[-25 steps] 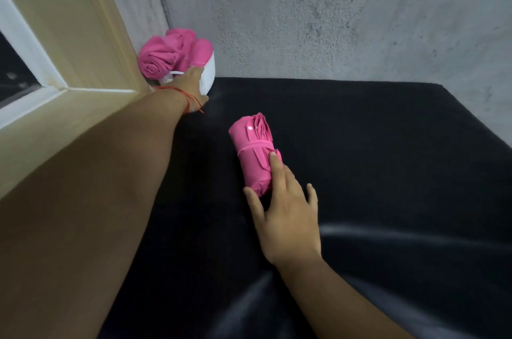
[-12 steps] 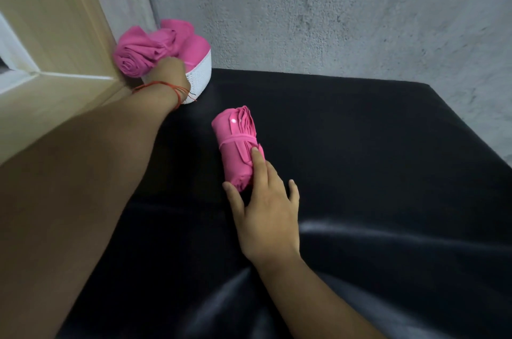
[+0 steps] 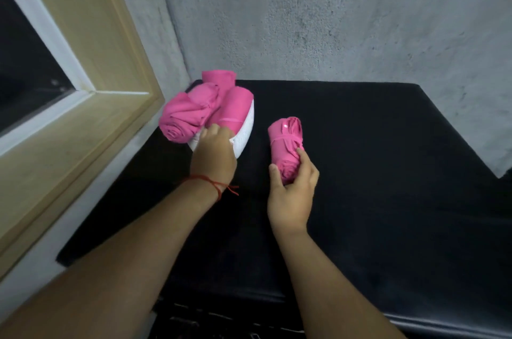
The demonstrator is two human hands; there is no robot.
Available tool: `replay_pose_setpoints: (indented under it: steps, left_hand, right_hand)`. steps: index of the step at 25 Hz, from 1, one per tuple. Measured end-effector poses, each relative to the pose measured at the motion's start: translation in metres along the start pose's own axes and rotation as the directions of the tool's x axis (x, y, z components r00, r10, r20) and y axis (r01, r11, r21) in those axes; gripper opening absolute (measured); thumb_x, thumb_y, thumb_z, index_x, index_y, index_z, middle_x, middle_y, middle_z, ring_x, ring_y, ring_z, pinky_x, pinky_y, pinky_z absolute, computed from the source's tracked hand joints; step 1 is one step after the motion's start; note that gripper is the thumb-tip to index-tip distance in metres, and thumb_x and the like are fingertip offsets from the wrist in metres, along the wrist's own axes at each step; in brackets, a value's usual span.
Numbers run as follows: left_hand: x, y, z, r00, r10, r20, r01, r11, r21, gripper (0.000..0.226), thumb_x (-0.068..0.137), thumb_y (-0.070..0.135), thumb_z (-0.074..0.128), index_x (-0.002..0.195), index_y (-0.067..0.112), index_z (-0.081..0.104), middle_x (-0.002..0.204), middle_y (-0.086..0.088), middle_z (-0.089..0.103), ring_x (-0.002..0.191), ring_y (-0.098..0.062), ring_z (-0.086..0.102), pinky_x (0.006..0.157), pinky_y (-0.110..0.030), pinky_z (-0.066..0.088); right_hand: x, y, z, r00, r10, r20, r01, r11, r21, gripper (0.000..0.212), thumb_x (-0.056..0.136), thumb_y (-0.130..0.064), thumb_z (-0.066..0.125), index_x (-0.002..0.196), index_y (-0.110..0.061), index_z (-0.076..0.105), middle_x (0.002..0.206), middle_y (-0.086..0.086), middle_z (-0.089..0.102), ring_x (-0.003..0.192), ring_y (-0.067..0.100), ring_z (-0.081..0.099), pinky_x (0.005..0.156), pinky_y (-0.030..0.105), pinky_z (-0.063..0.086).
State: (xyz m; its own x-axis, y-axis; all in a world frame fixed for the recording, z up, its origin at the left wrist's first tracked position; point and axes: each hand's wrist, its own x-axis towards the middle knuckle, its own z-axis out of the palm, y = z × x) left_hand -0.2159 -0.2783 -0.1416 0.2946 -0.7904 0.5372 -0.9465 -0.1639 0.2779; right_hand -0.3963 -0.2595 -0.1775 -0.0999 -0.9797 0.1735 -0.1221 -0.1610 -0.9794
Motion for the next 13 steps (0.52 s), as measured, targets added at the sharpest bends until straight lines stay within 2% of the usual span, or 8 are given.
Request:
replay_pose_setpoints:
  steps: [2,4,5,7,8,11,13]
  left_hand:
    - [-0.046,0.033,-0.022,0.998,0.011,0.059,-0.010,0.999,-0.031,0.013,0.082,0.001,0.064,0.092,0.011,0.065,0.100,-0.013,0.058,0.098,-0.038,0.056,0.085,-0.048,0.044]
    - [-0.091,0.071,-0.048,0.993,0.063,0.099,-0.055,0.995,-0.083,0.018,0.082,0.000,0.066,0.093,0.014,0.067,0.099,-0.008,0.060,0.097,-0.034,0.057,0.083,-0.046,0.048]
    - [-0.112,0.090,-0.058,0.990,0.085,0.112,-0.074,0.992,-0.104,0.020,0.082,0.000,0.065,0.093,0.016,0.067,0.099,-0.005,0.060,0.097,-0.032,0.057,0.082,-0.045,0.049]
    - [-0.152,0.123,-0.074,0.982,0.117,0.145,-0.096,0.984,-0.147,0.019,0.084,0.002,0.063,0.093,0.019,0.064,0.099,-0.001,0.058,0.096,-0.028,0.056,0.079,-0.044,0.050]
    - [-0.171,0.139,-0.080,0.981,0.129,0.147,-0.105,0.981,-0.163,0.018,0.086,0.004,0.063,0.094,0.021,0.063,0.100,0.001,0.057,0.095,-0.026,0.056,0.077,-0.042,0.050]
    - [-0.212,0.176,-0.088,0.976,0.154,0.155,-0.126,0.977,-0.174,0.025,0.085,0.004,0.067,0.099,0.024,0.063,0.100,0.006,0.056,0.093,-0.020,0.054,0.076,-0.038,0.052]
    - [-0.229,0.196,-0.088,0.978,0.164,0.132,-0.140,0.974,-0.180,0.031,0.084,0.002,0.064,0.105,0.025,0.063,0.102,0.007,0.056,0.094,-0.019,0.054,0.079,-0.037,0.054]
  right_hand:
    - [-0.018,-0.003,-0.031,0.998,0.042,-0.041,-0.037,0.993,0.114,0.064,0.097,-0.026,0.077,0.152,-0.040,0.049,0.148,-0.009,0.043,0.120,-0.006,0.054,0.094,0.004,0.044]
    - [-0.041,0.003,-0.070,0.996,0.034,-0.078,-0.020,0.984,0.176,0.062,0.094,-0.019,0.081,0.147,-0.038,0.056,0.145,-0.008,0.048,0.121,-0.010,0.056,0.091,0.000,0.043]
    - [-0.051,0.007,-0.090,0.996,0.035,-0.081,-0.018,0.980,0.198,0.061,0.092,-0.017,0.082,0.144,-0.041,0.058,0.145,-0.007,0.051,0.123,-0.007,0.058,0.092,0.004,0.045]
    - [-0.067,0.015,-0.122,0.995,0.062,-0.082,-0.042,0.974,0.223,0.061,0.091,-0.018,0.084,0.138,-0.048,0.059,0.144,-0.006,0.055,0.127,0.005,0.061,0.099,0.020,0.051]
    - [-0.074,0.016,-0.136,0.993,0.076,-0.092,-0.053,0.972,0.228,0.061,0.090,-0.018,0.084,0.137,-0.048,0.059,0.144,-0.006,0.056,0.128,0.010,0.061,0.098,0.022,0.052]
    - [-0.092,0.011,-0.168,0.989,0.050,-0.137,-0.026,0.985,0.173,0.062,0.090,-0.015,0.083,0.141,-0.040,0.058,0.144,-0.005,0.049,0.128,0.006,0.058,0.086,0.002,0.044]
    - [-0.104,0.009,-0.190,0.993,0.017,-0.120,0.000,0.991,0.133,0.063,0.090,-0.013,0.083,0.144,-0.033,0.057,0.143,-0.004,0.045,0.127,-0.003,0.054,0.086,-0.002,0.042]
